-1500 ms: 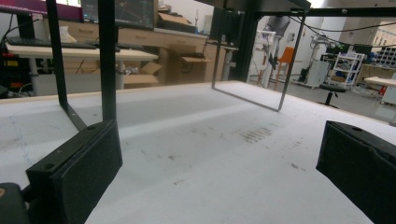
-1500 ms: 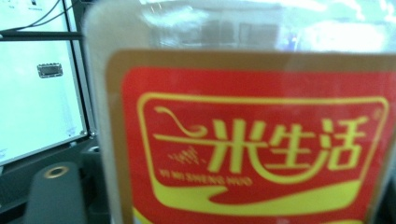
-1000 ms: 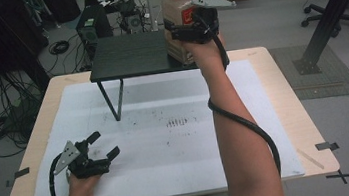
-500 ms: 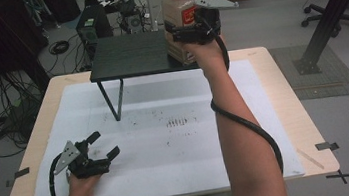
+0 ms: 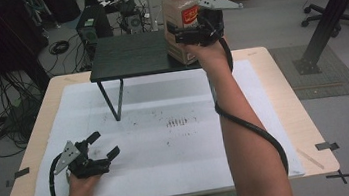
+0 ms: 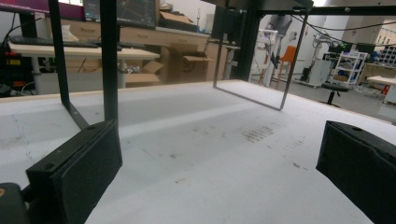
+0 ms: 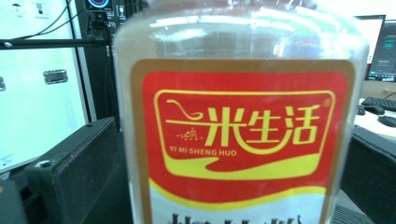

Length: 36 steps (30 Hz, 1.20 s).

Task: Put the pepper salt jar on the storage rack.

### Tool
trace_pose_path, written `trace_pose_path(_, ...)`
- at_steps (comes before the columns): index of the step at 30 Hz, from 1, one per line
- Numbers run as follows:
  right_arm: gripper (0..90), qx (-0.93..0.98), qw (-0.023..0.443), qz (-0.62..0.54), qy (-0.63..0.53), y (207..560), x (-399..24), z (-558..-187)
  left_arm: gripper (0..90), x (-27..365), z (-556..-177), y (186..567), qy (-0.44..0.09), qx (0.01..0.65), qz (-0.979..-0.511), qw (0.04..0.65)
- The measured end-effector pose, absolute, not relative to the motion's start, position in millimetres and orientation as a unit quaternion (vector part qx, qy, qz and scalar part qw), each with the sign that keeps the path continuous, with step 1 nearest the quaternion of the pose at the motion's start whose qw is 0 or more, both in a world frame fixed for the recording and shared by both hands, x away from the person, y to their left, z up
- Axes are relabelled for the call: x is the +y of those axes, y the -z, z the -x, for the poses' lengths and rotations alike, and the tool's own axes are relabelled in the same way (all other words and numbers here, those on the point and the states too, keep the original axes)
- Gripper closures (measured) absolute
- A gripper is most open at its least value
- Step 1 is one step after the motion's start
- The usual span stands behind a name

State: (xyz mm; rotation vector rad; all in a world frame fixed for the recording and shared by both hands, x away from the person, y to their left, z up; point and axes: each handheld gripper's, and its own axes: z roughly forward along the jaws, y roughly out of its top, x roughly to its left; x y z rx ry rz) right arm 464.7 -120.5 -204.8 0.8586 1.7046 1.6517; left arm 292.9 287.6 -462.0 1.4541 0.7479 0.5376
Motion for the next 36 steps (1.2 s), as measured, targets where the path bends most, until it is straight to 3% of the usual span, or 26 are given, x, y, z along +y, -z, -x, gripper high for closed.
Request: trace_pose_path(36, 0.0, 0.647, 0.312, -0.303, -0.626, 203, -167, -395, 0.2, 287, -292, 462, -0.239, 0.327, -0.644, 0.649)
